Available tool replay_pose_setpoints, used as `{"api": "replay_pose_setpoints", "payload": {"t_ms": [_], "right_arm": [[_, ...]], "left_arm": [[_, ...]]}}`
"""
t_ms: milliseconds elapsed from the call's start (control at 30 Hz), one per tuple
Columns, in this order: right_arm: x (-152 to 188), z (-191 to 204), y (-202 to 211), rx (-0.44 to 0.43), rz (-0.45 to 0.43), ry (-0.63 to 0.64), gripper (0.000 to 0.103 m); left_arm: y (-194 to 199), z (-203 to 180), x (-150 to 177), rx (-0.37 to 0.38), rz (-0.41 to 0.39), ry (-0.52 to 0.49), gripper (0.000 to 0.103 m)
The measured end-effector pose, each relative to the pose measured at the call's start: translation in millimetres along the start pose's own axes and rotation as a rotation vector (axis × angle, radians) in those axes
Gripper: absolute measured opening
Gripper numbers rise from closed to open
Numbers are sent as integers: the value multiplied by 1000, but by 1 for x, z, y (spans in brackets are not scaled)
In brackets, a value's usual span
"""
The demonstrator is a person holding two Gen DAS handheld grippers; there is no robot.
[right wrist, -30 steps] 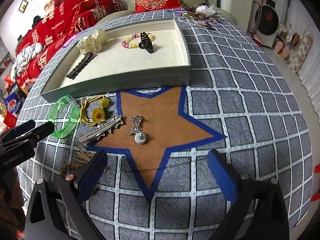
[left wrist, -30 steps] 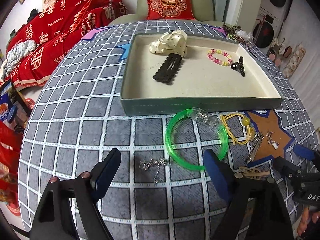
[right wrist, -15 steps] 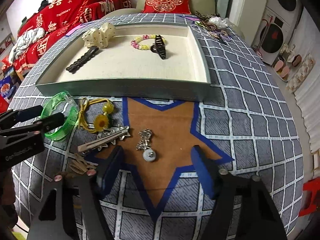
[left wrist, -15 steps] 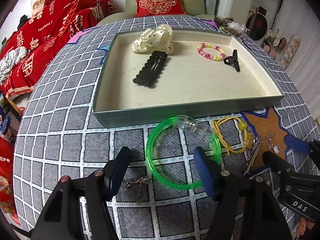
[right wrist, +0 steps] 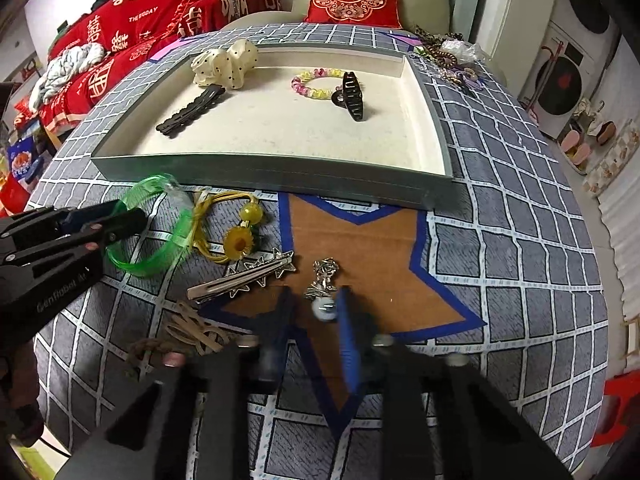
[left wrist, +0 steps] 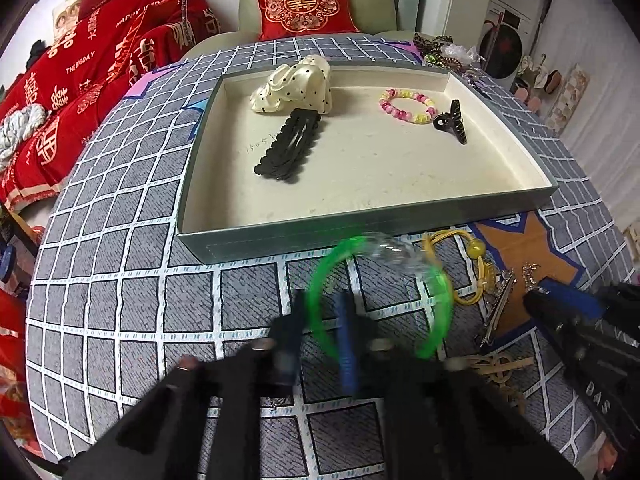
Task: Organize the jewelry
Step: 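Grasp the green bangle with the left gripper while the right gripper grasps the silver charm, then lower the green bangle into the tray with the left gripper while the right releases the charm there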
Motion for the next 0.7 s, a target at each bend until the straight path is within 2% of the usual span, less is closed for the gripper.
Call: {"api": "replay_pose_setpoints", "payload": {"t_ms": [100,433,700], "right_arm": [[2,-4,3,-8,-14,-25,12],[12,-11,32,-85,-62,-82,12],[4,-16,65,-162,-112,-130,12]], "left_arm": [[1,4,1,55,15,34,15],[29,12,9,99,-24,75,15],[68,33,-8,92,-99,122,15]]}}
Point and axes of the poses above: each gripper's, at about its wrist camera, not at the fingertips, and y roughly against the way its jaws point, z to its left, x to its underside, the point moved 6 cm from there along -y, roughly the way its jaws point, and after that the axes turned 12 degrees about -x, right-handed, at the moved point
